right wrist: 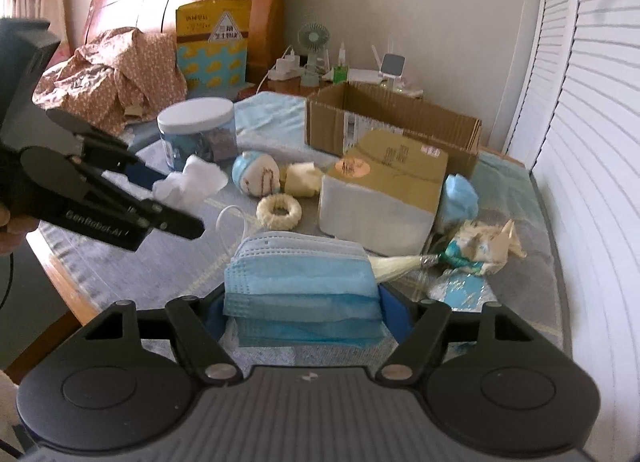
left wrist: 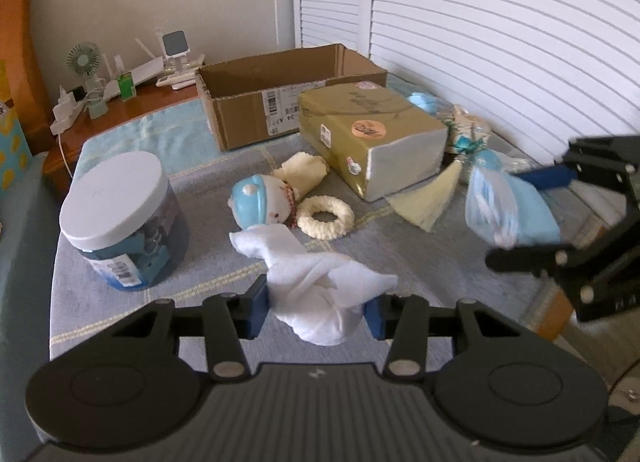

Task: Organize soft objects
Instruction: 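Carry the white cloth doll into the cardboard box and open the left tool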

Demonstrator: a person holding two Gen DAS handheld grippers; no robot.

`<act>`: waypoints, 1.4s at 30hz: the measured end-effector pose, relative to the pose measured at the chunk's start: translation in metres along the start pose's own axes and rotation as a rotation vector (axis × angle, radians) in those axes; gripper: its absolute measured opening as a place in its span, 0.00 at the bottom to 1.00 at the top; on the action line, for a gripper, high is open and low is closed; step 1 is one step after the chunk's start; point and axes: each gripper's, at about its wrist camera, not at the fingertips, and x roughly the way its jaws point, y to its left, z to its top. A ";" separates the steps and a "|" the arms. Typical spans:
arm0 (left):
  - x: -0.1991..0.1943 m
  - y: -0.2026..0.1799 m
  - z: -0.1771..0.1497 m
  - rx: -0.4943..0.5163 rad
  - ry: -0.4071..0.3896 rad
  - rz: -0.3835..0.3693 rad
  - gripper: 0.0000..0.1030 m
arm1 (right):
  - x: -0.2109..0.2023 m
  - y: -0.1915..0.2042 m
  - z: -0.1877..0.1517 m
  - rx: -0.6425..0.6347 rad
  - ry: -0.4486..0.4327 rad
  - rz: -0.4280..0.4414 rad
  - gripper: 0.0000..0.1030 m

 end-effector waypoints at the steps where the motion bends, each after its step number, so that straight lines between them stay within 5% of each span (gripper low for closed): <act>1: -0.003 0.000 0.000 0.003 -0.001 -0.005 0.45 | -0.002 0.000 0.003 -0.002 -0.005 0.000 0.76; 11: -0.021 0.013 0.022 0.032 -0.039 -0.045 0.45 | -0.007 -0.009 0.051 -0.022 -0.090 -0.037 0.76; 20: 0.001 0.037 0.098 0.099 -0.095 -0.061 0.46 | 0.011 -0.031 0.091 -0.021 -0.153 -0.048 0.76; 30: 0.089 0.063 0.187 0.176 -0.053 -0.035 0.46 | 0.034 -0.055 0.109 0.010 -0.171 -0.045 0.76; 37: 0.151 0.077 0.214 0.201 0.011 -0.020 0.46 | 0.040 -0.068 0.107 0.045 -0.168 -0.052 0.76; 40: 0.162 0.079 0.216 0.216 0.016 -0.003 0.53 | 0.046 -0.072 0.108 0.052 -0.159 -0.053 0.76; 42: 0.168 0.081 0.216 0.217 0.024 0.025 0.71 | 0.049 -0.074 0.108 0.056 -0.152 -0.054 0.76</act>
